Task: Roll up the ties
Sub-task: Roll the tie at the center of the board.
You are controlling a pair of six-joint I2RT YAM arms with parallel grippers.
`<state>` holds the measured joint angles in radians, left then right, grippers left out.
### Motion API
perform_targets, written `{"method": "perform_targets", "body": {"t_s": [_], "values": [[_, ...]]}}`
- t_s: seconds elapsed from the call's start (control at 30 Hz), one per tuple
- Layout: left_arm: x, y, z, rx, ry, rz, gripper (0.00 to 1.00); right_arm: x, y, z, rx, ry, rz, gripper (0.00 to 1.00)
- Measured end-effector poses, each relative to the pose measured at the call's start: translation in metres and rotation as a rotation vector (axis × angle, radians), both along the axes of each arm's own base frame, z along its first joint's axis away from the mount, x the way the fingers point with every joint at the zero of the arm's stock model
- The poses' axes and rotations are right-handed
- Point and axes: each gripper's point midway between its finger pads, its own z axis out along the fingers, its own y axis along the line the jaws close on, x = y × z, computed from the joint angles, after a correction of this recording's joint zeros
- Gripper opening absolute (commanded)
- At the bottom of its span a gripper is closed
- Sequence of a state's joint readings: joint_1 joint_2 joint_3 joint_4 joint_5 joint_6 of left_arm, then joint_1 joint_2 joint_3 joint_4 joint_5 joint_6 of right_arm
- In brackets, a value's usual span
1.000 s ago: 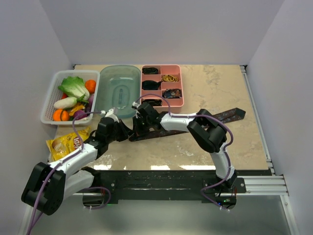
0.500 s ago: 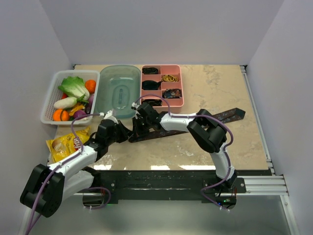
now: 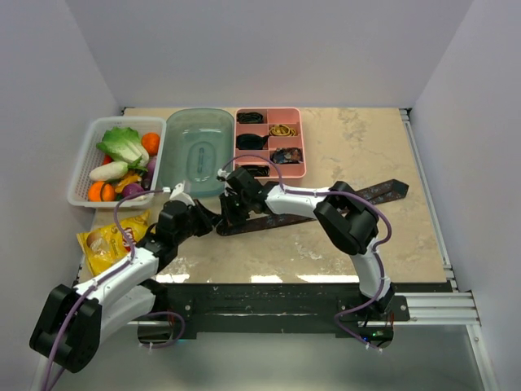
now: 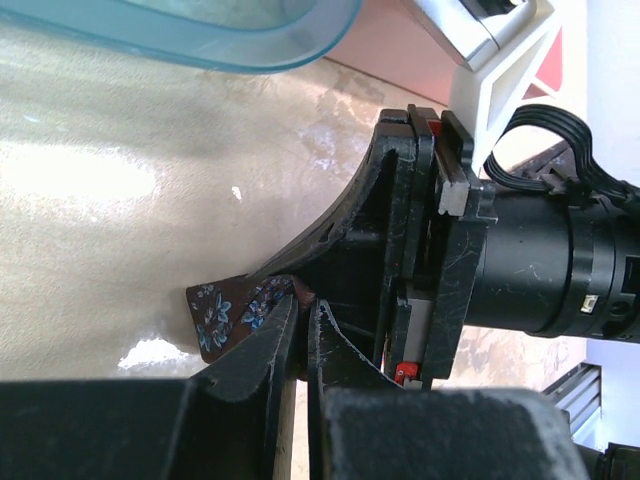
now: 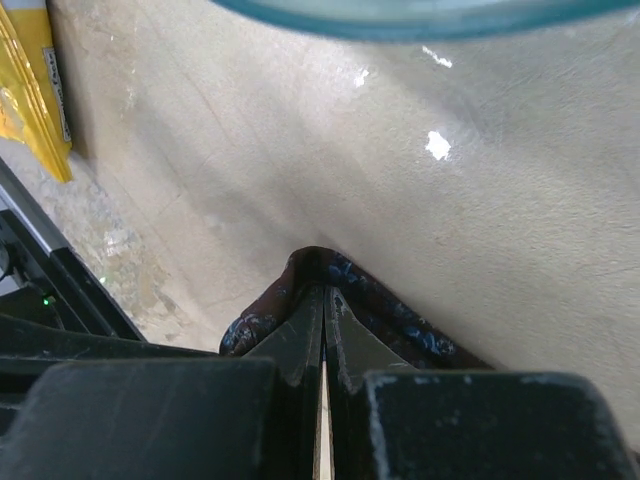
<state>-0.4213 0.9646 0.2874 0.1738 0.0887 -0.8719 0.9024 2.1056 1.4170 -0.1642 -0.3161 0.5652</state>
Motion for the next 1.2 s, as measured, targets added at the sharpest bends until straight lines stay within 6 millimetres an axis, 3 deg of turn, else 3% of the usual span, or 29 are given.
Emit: {"method": "perform_targets", "body": {"t_s": [0.43, 0.8, 1.2], "values": [[-0.001, 0.001, -0.005, 0.021, 0.006, -0.010, 0.00, 0.032, -0.022, 0.039, -0.116, -0.189, -0.069, 0.00], [-0.001, -0.012, -0.025, 0.045, 0.061, -0.047, 0.00, 0.028, -0.048, 0.019, -0.215, -0.193, -0.074, 0.00], [0.006, -0.026, -0.040, 0.049, 0.104, -0.055, 0.01, 0.021, -0.059, 0.010, -0.241, -0.182, -0.064, 0.00]]}}
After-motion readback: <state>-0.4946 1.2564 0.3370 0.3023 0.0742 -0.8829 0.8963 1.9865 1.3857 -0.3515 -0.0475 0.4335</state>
